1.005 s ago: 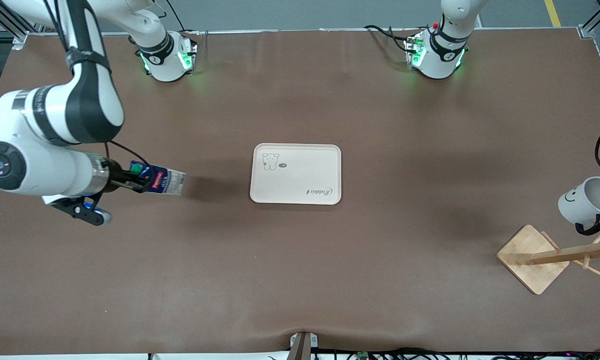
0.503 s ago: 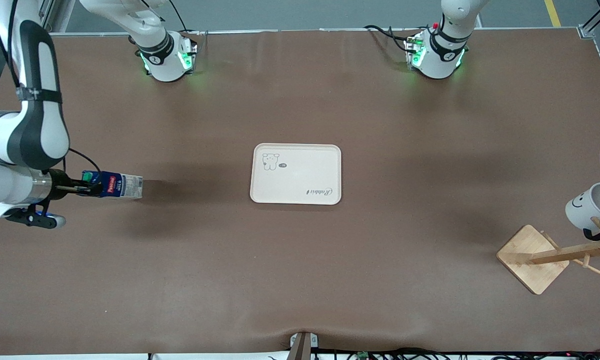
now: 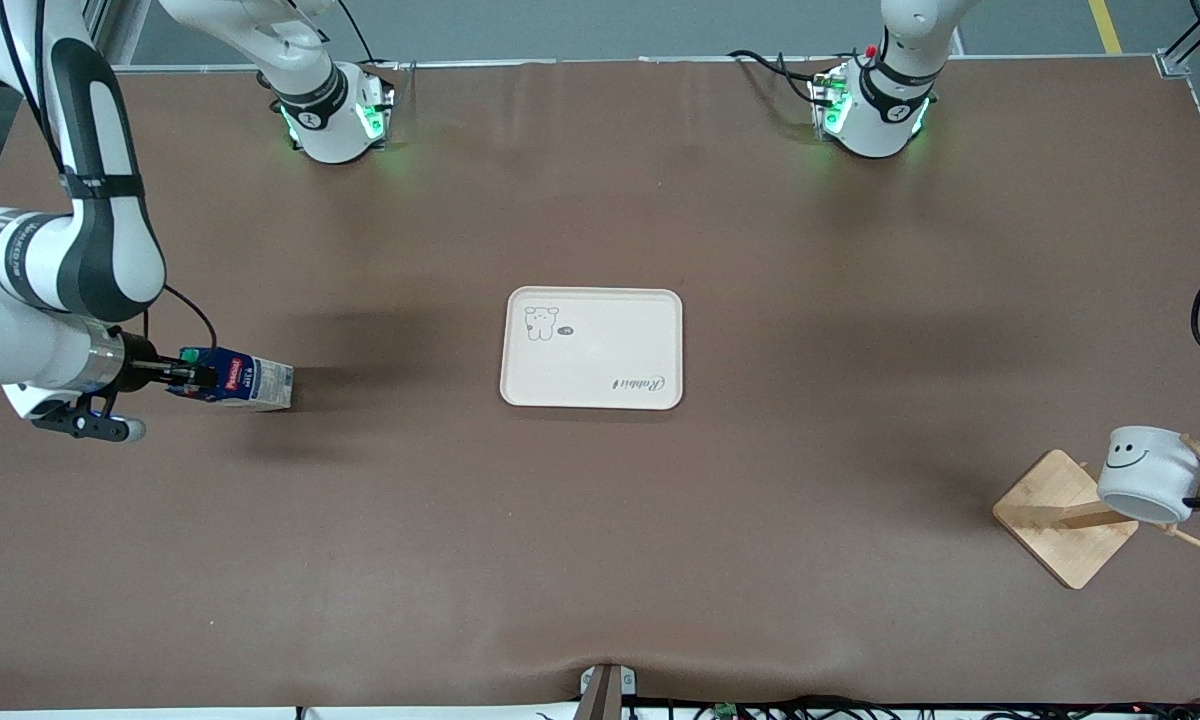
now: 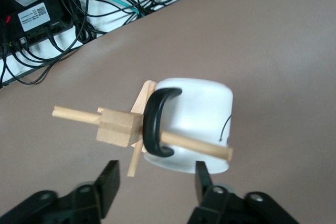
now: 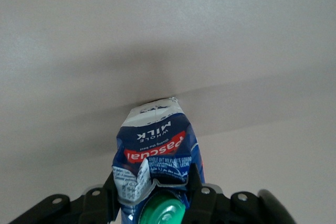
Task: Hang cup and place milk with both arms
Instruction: 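Hang the mug on the stand while the right gripper carries milk away, then release the mug and raise the left gripper while lowering the milk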
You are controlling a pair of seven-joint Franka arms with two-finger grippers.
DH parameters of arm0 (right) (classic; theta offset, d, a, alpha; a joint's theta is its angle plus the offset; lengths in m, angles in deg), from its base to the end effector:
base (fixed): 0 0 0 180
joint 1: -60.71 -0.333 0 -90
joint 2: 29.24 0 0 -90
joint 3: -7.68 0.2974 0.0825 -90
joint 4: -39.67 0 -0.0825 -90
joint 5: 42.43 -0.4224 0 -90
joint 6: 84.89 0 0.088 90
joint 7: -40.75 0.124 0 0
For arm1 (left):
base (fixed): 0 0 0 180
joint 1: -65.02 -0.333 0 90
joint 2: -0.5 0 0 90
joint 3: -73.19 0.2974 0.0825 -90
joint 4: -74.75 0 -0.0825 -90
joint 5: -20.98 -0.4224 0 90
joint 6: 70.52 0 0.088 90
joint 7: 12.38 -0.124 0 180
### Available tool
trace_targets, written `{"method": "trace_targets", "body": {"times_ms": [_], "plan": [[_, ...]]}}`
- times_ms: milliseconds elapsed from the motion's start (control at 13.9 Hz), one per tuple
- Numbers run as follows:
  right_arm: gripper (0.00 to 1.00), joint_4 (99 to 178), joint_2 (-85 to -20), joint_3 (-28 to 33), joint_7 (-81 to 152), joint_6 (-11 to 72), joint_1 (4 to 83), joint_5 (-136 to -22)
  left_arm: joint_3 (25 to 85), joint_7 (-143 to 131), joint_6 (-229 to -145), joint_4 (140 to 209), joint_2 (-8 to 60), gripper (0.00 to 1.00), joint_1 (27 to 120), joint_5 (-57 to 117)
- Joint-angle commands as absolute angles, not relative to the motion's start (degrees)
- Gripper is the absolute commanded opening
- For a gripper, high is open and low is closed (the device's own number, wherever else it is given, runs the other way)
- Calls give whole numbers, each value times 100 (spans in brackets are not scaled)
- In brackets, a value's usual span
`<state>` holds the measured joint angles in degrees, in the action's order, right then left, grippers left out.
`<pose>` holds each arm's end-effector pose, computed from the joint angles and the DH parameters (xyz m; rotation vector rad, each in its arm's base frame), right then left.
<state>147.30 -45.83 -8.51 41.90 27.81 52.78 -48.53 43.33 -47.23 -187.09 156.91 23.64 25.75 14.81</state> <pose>0.6171 -0.0771 0.2926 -3.0857 0.3268 0.2904 0.7052 0.1785 0.4696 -3.0351 0.6476 -0.4133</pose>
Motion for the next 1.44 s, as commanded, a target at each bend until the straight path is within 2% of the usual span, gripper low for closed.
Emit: {"method": "trace_targets", "body": {"times_ms": [0,574,646,718,790,933,1005,1077,1149,1364], "plan": [[0,14962,-4365,-857,4549,2884,5315,-4788,4322,-4061,-18356,15693,2081,100,2670,1509],[0,14936,-4347,-893,4989,2761,5324,-4533,4252,-1655,-16871,15684,1422,100,3276,1422],[7,14927,-4348,-893,4971,2769,5324,-4533,4243,-1303,-16765,15684,1351,100,3390,1422],[23,14927,-4348,-893,4919,2770,5324,-4533,4243,-1160,-16694,15684,1290,100,3478,1422],[28,14936,-4356,-893,4858,2770,5315,-4533,4243,-1132,-16641,15676,1228,100,3523,1378],[30,14945,-4383,-893,4656,2787,5350,-4533,4121,-1141,-16623,15676,1192,100,3532,1237],[35,14945,-4400,-884,4498,2805,5420,-4533,4129,-1167,-16623,15676,1131,100,3575,1220],[50,14945,-4409,-884,4418,2813,5429,-4542,4216,-1159,-16623,15684,1009,100,3854,1237],[65,14945,-4409,-884,4409,2822,5429,-4542,4495,-1150,-16614,15684,921,100,4118,1237],[74,14936,-4409,-884,4417,2814,5429,-4542,5356,-1097,-16185,15754,517,100,5102,1281]]}}
